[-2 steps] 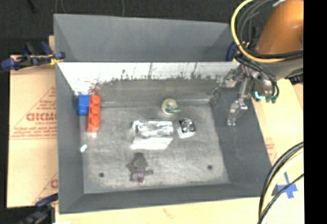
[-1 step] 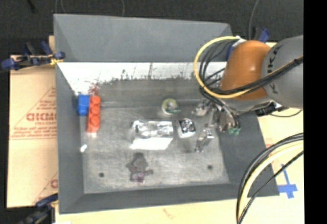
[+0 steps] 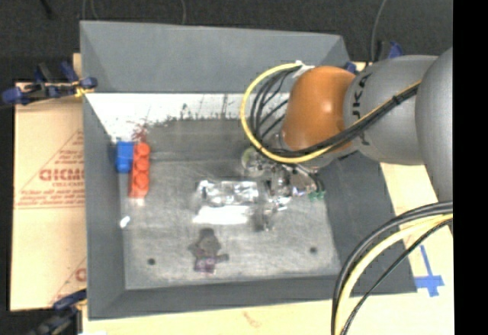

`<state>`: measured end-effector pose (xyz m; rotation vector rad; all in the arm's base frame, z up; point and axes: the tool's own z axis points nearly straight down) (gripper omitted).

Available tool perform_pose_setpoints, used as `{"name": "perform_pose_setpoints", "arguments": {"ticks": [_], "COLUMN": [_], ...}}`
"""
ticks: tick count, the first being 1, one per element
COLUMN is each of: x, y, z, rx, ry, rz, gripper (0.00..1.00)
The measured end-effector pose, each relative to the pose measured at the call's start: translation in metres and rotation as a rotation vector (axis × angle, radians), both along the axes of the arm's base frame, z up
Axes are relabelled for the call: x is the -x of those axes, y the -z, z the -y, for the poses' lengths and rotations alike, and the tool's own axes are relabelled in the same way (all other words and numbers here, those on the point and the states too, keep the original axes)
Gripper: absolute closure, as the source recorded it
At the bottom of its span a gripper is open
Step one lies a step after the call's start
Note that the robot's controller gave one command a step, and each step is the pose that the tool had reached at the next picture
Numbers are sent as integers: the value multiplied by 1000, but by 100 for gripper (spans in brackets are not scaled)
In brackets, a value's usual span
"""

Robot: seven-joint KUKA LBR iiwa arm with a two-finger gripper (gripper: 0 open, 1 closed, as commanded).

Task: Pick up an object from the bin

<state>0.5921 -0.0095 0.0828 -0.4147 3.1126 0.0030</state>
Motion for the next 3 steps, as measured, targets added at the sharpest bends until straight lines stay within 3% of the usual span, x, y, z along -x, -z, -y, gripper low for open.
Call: {"name": "perform_pose_setpoints", "arguments": {"ticks": [1,2,3], "x": [-13,-16,-16], "y": [7,3,-117], "z": [-41,-43,-38], "rx": [9,6,5], "ry": [-215,-215,-377], "rz": [11,22,6], "gripper": [0,100,100]}}
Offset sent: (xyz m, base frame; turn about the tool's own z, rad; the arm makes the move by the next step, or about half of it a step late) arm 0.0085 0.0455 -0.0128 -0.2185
